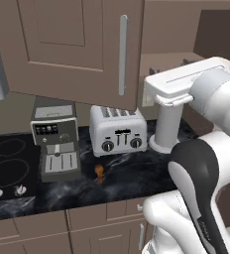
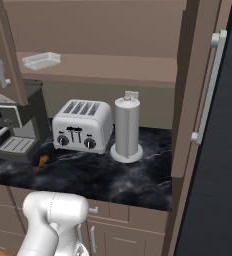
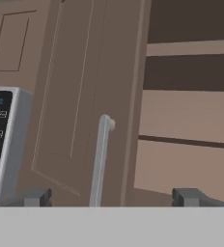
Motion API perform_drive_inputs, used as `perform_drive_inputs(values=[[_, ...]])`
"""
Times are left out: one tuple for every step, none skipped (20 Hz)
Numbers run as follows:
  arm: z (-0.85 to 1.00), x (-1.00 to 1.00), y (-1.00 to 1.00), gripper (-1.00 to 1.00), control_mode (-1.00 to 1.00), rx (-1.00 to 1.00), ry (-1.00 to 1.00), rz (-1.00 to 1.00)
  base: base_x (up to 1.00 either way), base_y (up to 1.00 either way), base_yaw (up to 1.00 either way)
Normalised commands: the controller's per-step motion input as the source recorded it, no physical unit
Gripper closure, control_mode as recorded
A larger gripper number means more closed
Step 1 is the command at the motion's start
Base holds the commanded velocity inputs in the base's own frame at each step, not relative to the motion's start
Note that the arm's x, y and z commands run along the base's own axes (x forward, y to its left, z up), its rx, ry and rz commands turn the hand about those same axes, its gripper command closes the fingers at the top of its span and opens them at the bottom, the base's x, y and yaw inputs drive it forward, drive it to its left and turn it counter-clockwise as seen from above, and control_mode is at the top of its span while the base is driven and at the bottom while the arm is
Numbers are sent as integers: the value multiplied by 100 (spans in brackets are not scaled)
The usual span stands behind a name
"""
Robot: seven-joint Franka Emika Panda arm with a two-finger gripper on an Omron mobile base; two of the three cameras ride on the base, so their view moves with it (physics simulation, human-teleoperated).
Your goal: Retrieve the tupperware from the cabinet, then place the raw meat into the tupperware to avoid contamination.
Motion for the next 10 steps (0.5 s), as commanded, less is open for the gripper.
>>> perform_drive_inputs(values=[[14, -8, -40, -100, -100, 0, -4, 0, 0, 0, 0], [13, -8, -37, -100, -100, 0, -3, 0, 0, 0, 0], [11, -8, -36, -100, -100, 0, -1, 0, 0, 0, 0], [9, -9, -34, -100, -100, 0, 0, 0, 0, 0, 0], [6, -10, -33, -100, -100, 0, 0, 0, 0, 0, 0], [4, -10, -30, -100, -100, 0, 0, 0, 0, 0, 0], [2, -11, -28, -100, -100, 0, 0, 0, 0, 0, 0], [0, -10, -26, -100, -100, 1, 0, 0, 0, 0, 0], [0, -8, -26, -100, -100, 1, 0, 0, 0, 0, 0], [0, -6, -26, -100, -100, 2, 0, 0, 0, 0, 0]])
